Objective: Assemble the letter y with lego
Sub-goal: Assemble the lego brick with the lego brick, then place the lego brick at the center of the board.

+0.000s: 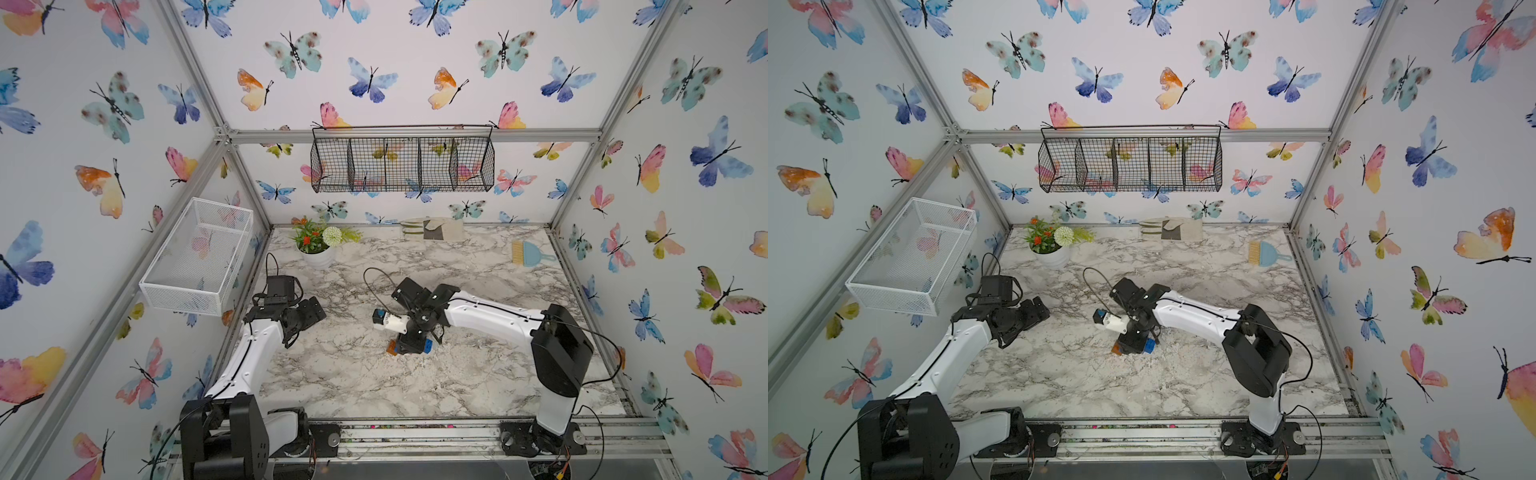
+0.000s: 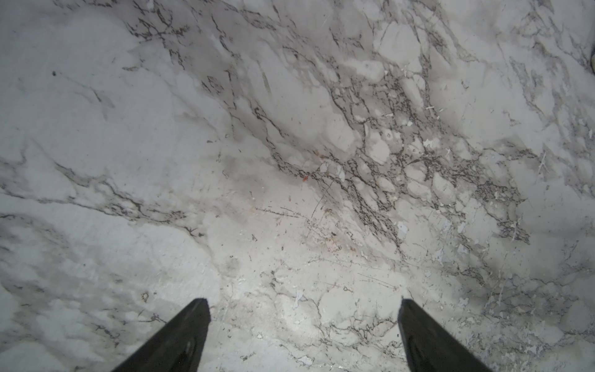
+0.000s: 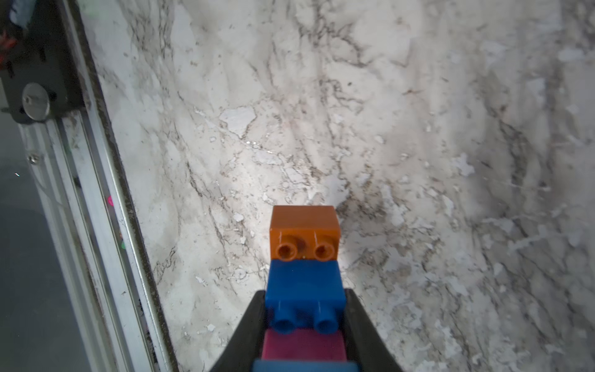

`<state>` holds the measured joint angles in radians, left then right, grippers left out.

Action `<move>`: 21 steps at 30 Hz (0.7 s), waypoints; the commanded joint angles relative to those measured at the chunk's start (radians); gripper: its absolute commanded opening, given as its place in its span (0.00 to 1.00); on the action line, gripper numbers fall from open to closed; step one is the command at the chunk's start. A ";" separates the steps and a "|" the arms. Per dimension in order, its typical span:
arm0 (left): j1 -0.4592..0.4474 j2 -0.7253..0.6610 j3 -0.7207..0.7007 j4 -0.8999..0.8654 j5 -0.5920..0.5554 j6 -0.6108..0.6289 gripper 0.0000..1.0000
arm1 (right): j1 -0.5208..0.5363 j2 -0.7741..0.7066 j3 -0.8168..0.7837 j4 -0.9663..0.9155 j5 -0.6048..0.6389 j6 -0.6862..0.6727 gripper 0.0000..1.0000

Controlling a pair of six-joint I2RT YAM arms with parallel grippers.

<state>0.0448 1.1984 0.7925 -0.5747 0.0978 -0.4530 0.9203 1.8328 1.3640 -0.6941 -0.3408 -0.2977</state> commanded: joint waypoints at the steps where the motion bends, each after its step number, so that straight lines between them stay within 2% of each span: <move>1: 0.003 -0.008 -0.013 0.006 0.015 0.000 0.93 | -0.017 0.009 -0.066 0.105 -0.255 0.028 0.18; 7: 0.003 -0.005 -0.013 0.006 0.018 0.002 0.92 | -0.098 0.065 -0.118 0.132 -0.510 -0.021 0.18; 9: 0.004 -0.005 -0.013 0.006 0.016 0.002 0.92 | -0.125 0.075 -0.128 0.142 -0.547 -0.028 0.19; 13: 0.003 -0.001 -0.013 0.006 0.018 0.003 0.93 | -0.162 0.113 -0.125 0.118 -0.580 -0.053 0.20; 21: 0.004 -0.001 -0.013 0.006 0.016 0.004 0.92 | -0.175 0.216 -0.066 0.044 -0.516 -0.075 0.22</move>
<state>0.0448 1.1984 0.7925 -0.5724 0.1024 -0.4526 0.7422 2.0270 1.2640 -0.6064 -0.8501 -0.3447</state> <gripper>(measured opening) 0.925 0.350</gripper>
